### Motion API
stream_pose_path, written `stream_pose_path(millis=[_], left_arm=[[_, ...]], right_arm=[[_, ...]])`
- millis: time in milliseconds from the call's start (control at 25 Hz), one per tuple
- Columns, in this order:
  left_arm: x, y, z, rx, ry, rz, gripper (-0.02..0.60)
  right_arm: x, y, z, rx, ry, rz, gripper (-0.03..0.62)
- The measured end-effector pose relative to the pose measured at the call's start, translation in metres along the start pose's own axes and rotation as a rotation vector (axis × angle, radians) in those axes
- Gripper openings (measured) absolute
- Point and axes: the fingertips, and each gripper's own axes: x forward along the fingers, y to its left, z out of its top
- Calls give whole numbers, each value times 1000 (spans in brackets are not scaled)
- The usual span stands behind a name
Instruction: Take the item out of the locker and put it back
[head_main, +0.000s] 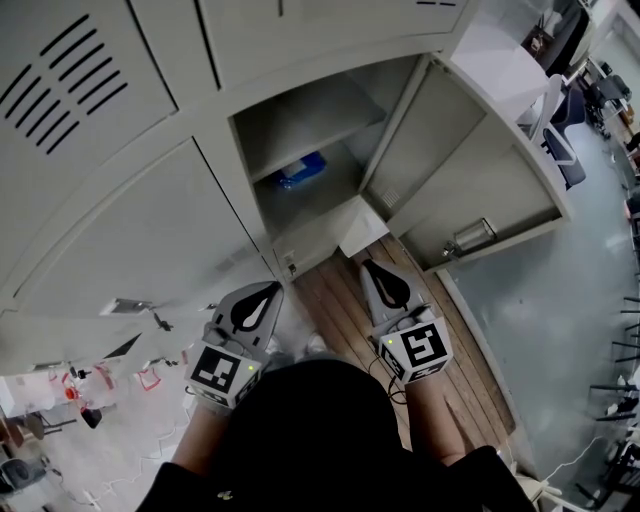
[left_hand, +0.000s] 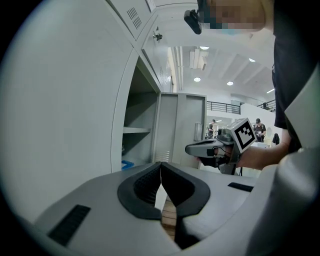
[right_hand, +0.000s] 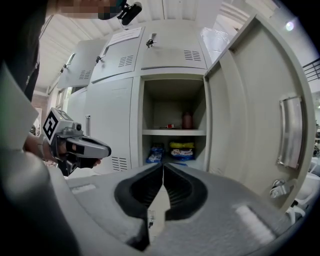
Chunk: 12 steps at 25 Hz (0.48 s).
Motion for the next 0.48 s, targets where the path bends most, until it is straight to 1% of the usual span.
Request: stream_pose_path(millis=[480], left_arm=[[2, 6, -4, -16, 11, 6, 6]], right_arm=[[4, -1, -5, -1, 20, -7, 3]])
